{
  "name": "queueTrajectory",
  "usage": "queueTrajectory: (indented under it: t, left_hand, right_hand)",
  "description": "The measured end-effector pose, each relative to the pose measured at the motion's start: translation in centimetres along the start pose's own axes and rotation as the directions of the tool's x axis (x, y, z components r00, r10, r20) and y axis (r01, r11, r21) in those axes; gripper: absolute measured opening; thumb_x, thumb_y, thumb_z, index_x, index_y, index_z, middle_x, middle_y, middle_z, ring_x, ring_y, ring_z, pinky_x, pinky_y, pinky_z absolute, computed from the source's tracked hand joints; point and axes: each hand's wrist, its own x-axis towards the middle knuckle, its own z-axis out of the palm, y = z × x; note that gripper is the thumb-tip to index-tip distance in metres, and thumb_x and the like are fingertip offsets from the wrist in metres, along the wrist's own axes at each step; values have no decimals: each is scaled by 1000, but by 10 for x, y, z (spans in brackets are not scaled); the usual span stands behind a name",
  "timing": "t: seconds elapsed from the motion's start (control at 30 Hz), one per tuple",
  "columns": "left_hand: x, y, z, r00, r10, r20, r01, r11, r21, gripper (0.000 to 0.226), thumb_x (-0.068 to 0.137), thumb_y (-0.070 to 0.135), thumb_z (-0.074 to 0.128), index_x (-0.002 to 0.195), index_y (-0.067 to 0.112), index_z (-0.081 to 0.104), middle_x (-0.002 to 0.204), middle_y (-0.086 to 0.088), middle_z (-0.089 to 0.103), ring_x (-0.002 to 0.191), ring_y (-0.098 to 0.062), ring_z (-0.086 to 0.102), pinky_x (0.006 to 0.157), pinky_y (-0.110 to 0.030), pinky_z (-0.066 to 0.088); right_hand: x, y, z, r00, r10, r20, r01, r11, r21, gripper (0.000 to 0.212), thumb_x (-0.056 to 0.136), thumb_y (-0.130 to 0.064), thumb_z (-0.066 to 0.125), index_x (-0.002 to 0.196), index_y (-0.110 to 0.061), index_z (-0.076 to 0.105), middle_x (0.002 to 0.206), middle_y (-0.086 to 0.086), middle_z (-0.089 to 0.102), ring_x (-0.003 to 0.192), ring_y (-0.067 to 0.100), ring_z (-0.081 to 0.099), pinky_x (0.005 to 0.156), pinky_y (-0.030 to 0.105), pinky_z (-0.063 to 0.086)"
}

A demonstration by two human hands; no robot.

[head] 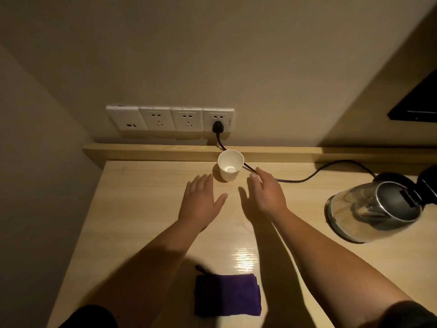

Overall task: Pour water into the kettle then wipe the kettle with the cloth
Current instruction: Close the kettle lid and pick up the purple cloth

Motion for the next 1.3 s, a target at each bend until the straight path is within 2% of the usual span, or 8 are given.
queueTrajectory:
  t: [0.03, 0.1, 0.17, 0.23, 0.4, 0.67, 1.07, 1.3]
  left_hand:
    - [-11, -1, -1, 1000, 28, -4, -28, 996, 81, 73, 94, 64, 28, 151, 20, 18, 160, -3, 19, 148, -24, 9, 118, -40, 2]
    - [-34, -1, -3, 997, 79, -1, -77, 974, 214, 72, 94, 65, 20, 152, 21, 17, 161, -4, 15, 149, -25, 3, 116, -43, -7]
    - [-54, 2, -8, 992, 123, 3, -118, 948, 294, 71, 94, 64, 18, 152, 23, 16, 162, -4, 11, 149, -26, -2, 115, -45, -11]
    - [-71, 7, -12, 989, 146, 16, -143, 933, 331, 70, 95, 64, 18, 153, 24, 15, 162, -3, 8, 149, -26, -4, 116, -47, -11]
    - [-91, 25, -21, 978, 206, 44, -208, 914, 348, 66, 96, 60, 24, 152, 25, 18, 160, -2, 17, 148, -25, 9, 119, -46, 1]
    - [-94, 68, -29, 930, 367, 20, -353, 878, 324, 61, 95, 56, 33, 147, 23, 32, 150, -1, 39, 138, -22, 34, 116, -41, 17]
    - [-102, 171, 0, 890, 453, 53, -447, 842, 304, 57, 96, 54, 33, 144, 23, 38, 145, 0, 43, 133, -21, 37, 114, -38, 23]
    - [-105, 264, 23, 909, 418, -7, -398, 870, 291, 56, 96, 54, 36, 142, 23, 40, 143, -1, 46, 131, -21, 40, 112, -38, 28]
  right_hand:
    - [-11, 4, -6, 997, -77, 27, 80, 982, -173, 55, 103, -47, 34, 146, -15, 44, 154, 8, 43, 143, 29, 34, 115, 43, 28]
    - [-36, 12, -18, 977, -164, 134, 208, 860, -465, 57, 103, -49, 32, 150, -17, 37, 161, 8, 29, 149, 30, 19, 120, 44, 16]
    - [-58, 21, -28, 965, -151, 214, 253, 742, -620, 62, 103, -53, 25, 155, -21, 23, 165, 7, 17, 152, 29, 7, 121, 44, 7]
    - [-78, 30, -36, 962, -130, 240, 262, 687, -677, 63, 103, -54, 22, 157, -23, 14, 166, 7, 10, 152, 29, 2, 121, 45, 1]
    - [-118, 33, -53, 961, -138, 239, 269, 656, -705, 63, 103, -54, 21, 157, -23, 10, 167, 7, 8, 153, 28, 2, 121, 45, -1]
    - [-148, 48, -87, 974, -159, 159, 224, 725, -651, 58, 103, -51, 29, 153, -21, 29, 162, 6, 27, 150, 27, 18, 121, 44, 8]
    - [-175, 117, -166, 976, -207, 66, 203, 762, -615, 53, 102, -49, 36, 143, -18, 47, 145, 6, 50, 135, 25, 41, 115, 41, 26]
    - [-171, 181, -247, 975, -220, 16, 190, 804, -564, 48, 101, -48, 41, 140, -22, 48, 141, 1, 53, 132, 20, 44, 112, 34, 30]
